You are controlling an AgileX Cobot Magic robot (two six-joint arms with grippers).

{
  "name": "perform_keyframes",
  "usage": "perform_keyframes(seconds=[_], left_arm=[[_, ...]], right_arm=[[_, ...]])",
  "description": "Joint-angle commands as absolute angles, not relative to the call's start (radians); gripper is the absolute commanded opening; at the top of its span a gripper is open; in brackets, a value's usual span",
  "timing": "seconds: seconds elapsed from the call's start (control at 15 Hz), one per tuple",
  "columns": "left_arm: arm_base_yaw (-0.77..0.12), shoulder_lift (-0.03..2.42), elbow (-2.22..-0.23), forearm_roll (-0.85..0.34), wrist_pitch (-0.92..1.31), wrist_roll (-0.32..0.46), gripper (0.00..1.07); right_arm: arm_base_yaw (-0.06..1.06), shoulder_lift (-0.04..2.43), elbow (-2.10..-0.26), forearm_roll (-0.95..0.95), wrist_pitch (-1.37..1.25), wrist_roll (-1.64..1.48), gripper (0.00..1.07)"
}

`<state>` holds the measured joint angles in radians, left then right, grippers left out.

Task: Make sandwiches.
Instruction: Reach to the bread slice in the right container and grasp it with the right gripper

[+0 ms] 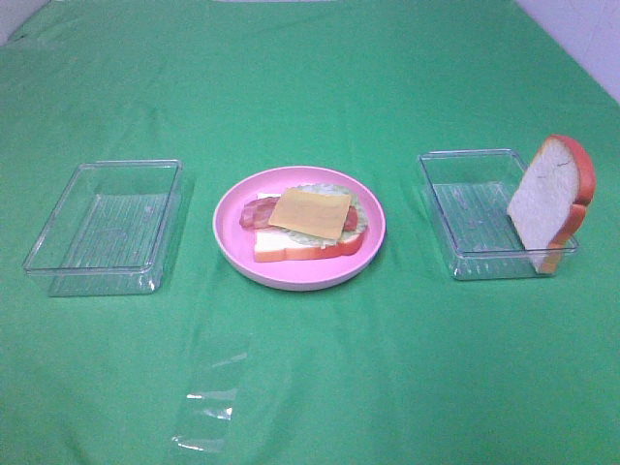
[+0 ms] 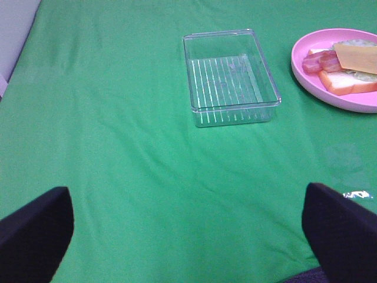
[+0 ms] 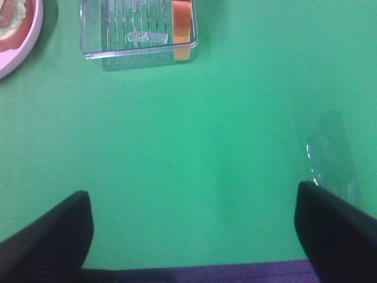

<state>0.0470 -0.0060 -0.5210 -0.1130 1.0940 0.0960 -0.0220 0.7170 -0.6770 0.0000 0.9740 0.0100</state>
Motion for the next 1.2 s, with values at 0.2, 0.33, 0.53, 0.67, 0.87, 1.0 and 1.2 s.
perform_keyframes(seconds=[0.2,0.33,0.53,0.67,0.87,1.0,1.2], left_arm=[[0.043,-0.022,-0.521,-0.114,1.079,0.090,0.98],[0.043,-0.022,-0.521,-0.114,1.079,0.090,0.98],[0.043,-0.022,-0.521,-0.114,1.079,0.090,0.98],[0.043,-0.022,-0.521,-0.114,1.079,0.090,0.98],[0.043,-0.022,-0.521,-0.114,1.079,0.090,0.98],[0.043,-0.022,-0.521,-0.114,1.079,0.090,0.98],[0.043,-0.022,-0.521,-0.114,1.079,0.090,0.98]], right_arm=[[-0.021,1.195,-1.031,0.026,1.035,0.007,0.87],[-0.021,1.365,-1.181,0.033,1.080,0.000,0.87],[-0.021,1.579,-1.375,0.069,1.154,-0.046,0.87],[-0.021,1.649,-1.431,0.092,1.153,-0.046,0.87],[-0.021,1.786,-1.514,0.086,1.143,-0.044,0.87],[-0.021,1.866,-1.553,0.047,1.143,-0.029,0.87],[-0.023,1.925,-1.574,0.041,1.139,-0.029,0.87]])
